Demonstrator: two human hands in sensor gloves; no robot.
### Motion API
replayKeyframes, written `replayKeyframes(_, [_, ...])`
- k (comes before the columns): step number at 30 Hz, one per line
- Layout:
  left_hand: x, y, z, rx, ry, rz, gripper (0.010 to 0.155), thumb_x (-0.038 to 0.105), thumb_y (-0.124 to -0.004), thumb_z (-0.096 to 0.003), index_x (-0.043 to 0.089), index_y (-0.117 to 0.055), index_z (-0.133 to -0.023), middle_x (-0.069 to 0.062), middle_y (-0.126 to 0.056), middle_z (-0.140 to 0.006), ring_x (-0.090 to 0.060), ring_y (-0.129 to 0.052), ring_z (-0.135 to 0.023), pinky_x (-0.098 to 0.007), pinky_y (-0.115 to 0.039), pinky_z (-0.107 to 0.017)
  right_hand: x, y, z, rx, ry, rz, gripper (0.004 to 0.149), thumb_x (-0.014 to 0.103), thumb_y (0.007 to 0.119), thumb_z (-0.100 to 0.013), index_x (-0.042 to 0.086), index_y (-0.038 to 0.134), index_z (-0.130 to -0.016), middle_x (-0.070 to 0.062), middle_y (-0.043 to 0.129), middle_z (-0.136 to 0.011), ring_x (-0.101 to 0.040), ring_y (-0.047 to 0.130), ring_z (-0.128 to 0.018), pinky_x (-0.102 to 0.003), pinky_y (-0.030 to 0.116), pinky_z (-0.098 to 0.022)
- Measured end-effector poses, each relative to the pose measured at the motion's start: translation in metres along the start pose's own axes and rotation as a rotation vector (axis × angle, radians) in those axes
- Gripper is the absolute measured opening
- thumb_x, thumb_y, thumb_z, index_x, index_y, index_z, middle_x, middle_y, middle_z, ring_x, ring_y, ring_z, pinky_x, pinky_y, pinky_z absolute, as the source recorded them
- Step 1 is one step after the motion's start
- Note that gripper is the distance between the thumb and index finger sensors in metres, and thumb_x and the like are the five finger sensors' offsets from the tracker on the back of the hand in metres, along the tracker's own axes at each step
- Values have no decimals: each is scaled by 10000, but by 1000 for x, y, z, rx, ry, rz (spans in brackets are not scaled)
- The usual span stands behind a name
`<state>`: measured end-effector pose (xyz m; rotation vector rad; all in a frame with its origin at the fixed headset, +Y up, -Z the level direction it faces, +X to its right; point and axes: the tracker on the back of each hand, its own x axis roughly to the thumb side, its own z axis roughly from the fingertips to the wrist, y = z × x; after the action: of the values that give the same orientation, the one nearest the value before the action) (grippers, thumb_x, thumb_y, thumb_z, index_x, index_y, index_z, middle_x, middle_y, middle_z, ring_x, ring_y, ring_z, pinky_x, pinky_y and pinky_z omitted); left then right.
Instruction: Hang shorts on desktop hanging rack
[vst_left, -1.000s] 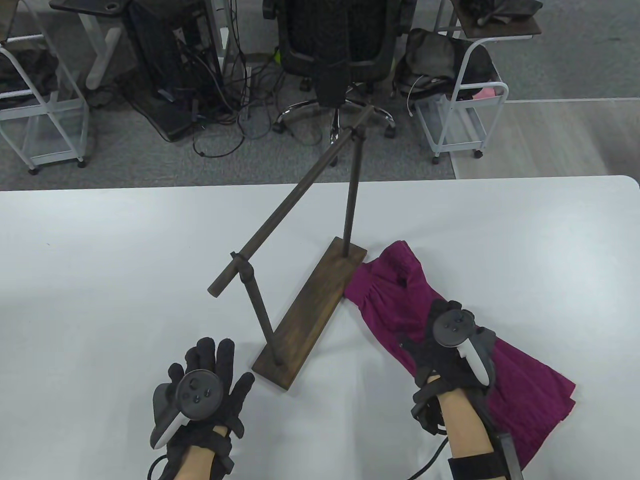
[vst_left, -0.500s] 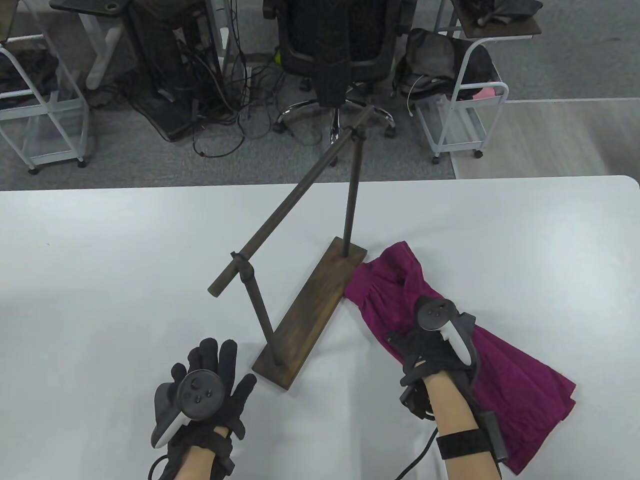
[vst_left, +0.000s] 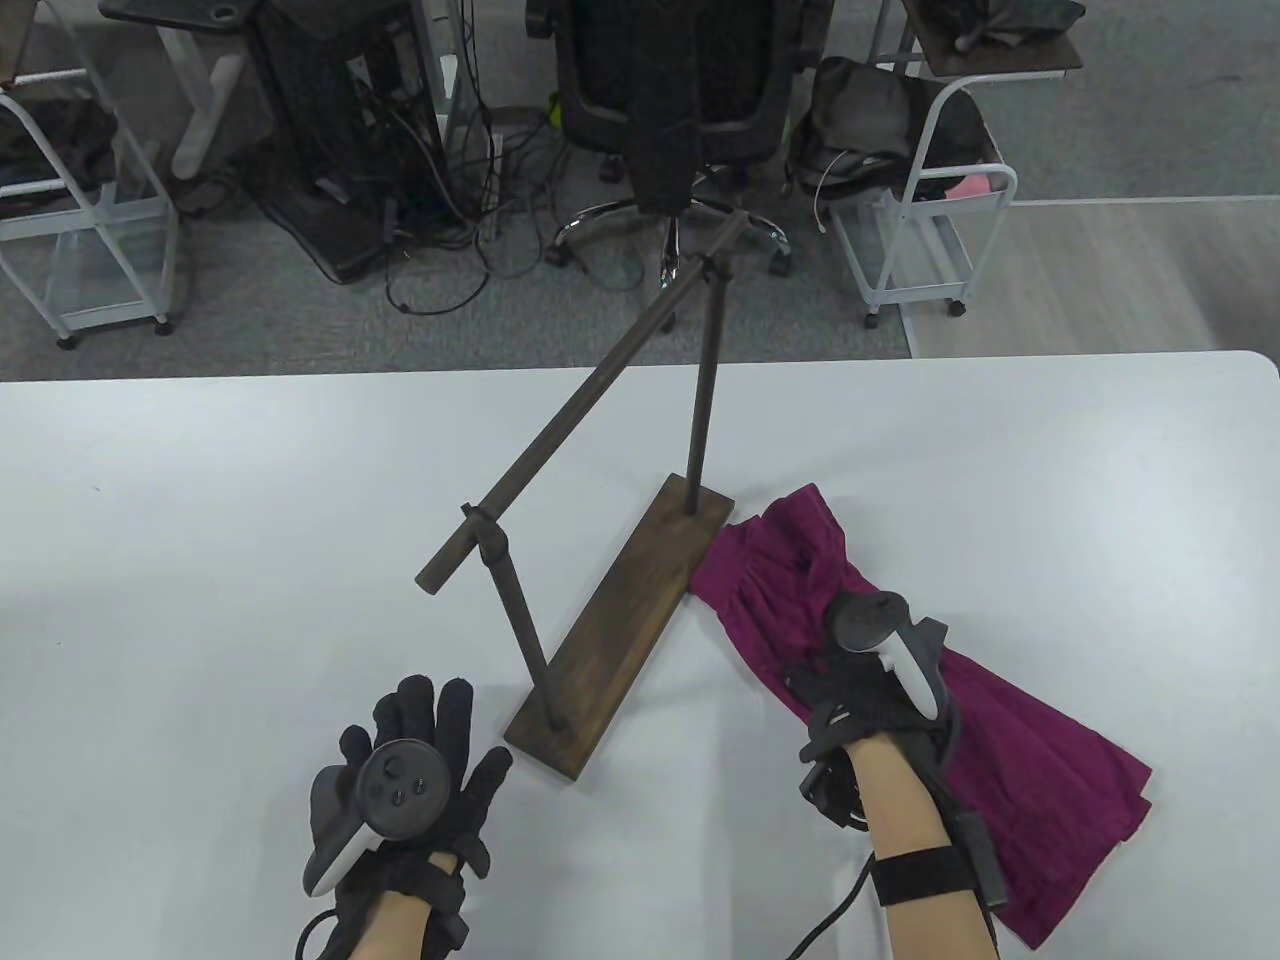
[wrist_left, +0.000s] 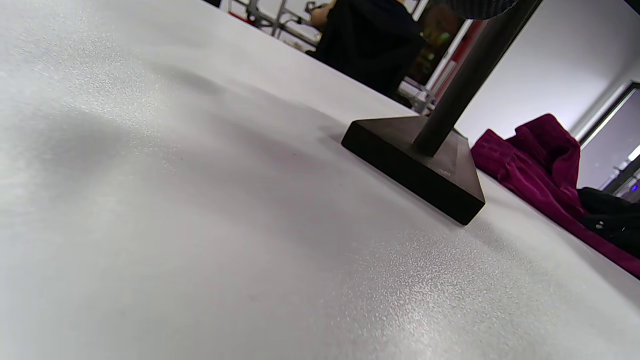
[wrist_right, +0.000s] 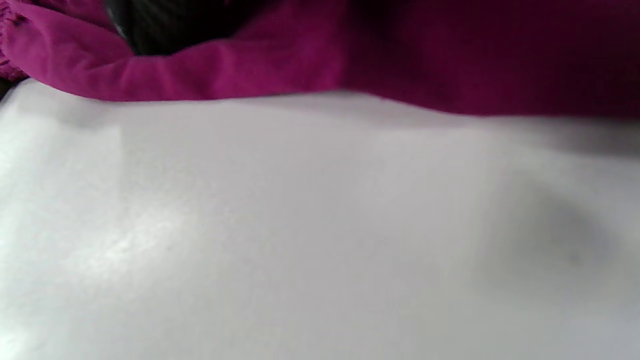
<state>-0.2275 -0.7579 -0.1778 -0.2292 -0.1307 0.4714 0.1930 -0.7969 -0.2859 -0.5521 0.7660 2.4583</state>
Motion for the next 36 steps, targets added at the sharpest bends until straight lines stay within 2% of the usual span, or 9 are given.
replayKeyframes(7, [-1,0,0,2,11,-12,784,552,-520,-614,106,-187,-1166,-296,-28,-1146,-589,-106,-1067,-800,-43,-662,1,-3,3,-48,10,7,703,422,638,-611,495,89,-1045,99,-125,-1136,-229,-124,-1068,-551,-105,-782])
replayKeyframes(11, [-1,0,1,8,19,-31,781,550,-519,-615,113,-179,-1165,-285,-17,-1146,-576,-83,-1069,-795,-25,-657,6,-4,8,-124,-13,98,653,373,630,-625,470,158,-1066,40,4,-1153,-280,59,-1047,-523,55,-819])
replayKeyframes(21, [-1,0,1,11,26,-52,780,548,-520,-615,115,-176,-1165,-273,-1,-1144,-554,-45,-1071,-788,-11,-653,22,0,21,-268,-6,233,576,260,629,-650,421,284,-1083,-27,315,-1115,-272,445,-932,-478,385,-779])
replayKeyframes(36, [-1,0,1,12,18,-41,781,549,-519,-615,116,-172,-1164,-274,0,-1144,-556,-45,-1070,-789,-12,-653,16,-8,27,-312,-42,105,514,241,608,-637,364,355,-1068,-38,374,-1096,-254,524,-904,-461,454,-755])
